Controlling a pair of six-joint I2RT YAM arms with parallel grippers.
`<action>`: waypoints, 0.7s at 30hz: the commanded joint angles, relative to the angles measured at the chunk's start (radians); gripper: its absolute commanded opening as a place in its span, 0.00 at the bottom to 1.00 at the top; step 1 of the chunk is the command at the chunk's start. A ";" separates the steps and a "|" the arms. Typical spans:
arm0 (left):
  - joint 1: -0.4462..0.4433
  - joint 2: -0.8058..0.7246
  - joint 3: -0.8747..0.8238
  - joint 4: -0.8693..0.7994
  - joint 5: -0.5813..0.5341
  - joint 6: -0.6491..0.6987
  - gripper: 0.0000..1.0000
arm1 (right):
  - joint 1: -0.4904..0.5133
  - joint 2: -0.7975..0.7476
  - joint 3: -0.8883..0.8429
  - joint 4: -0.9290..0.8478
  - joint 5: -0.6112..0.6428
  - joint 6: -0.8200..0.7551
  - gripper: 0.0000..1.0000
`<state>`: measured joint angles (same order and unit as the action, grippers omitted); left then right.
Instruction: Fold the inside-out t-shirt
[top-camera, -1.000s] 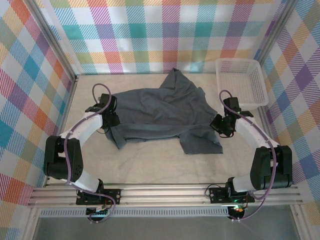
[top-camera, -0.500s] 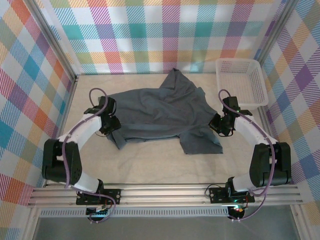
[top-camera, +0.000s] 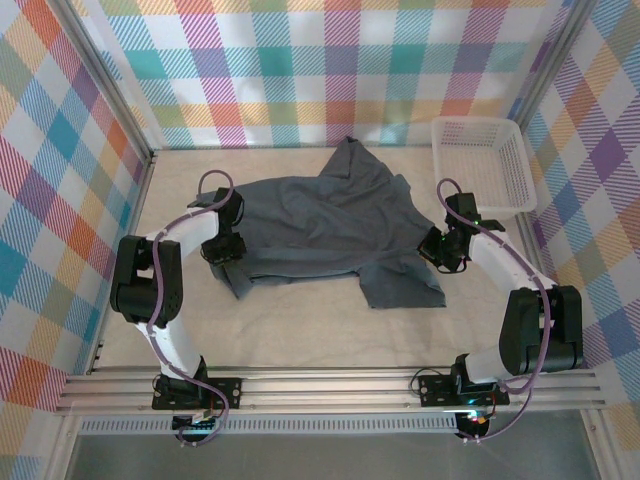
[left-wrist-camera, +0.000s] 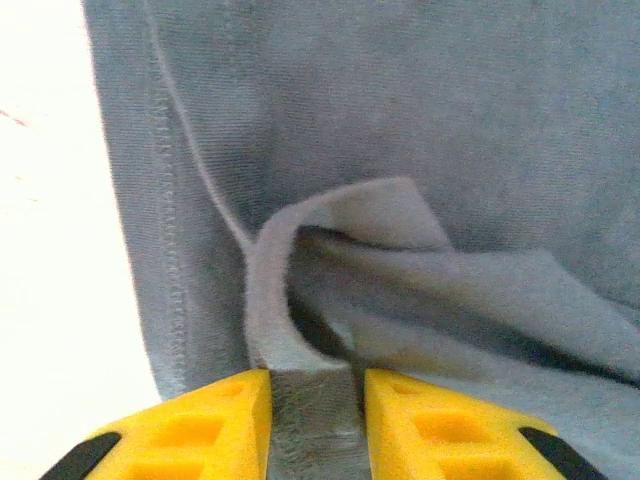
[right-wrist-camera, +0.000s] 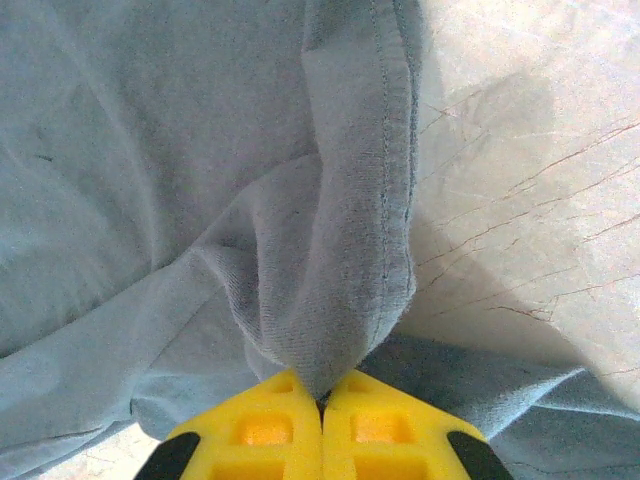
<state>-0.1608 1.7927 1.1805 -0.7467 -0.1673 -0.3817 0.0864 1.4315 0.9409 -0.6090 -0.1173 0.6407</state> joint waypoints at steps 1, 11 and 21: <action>0.007 -0.004 0.017 -0.059 -0.055 0.030 0.27 | 0.004 -0.011 0.035 -0.018 -0.002 -0.014 0.00; 0.007 -0.032 0.012 -0.048 -0.031 0.018 0.00 | 0.004 -0.023 0.022 -0.024 0.004 -0.014 0.00; 0.055 -0.469 0.125 0.026 0.026 0.017 0.00 | 0.003 -0.089 0.291 -0.081 0.001 0.046 0.00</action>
<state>-0.1333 1.5208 1.2152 -0.7647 -0.1444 -0.3698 0.0864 1.4139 1.0836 -0.6868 -0.1234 0.6594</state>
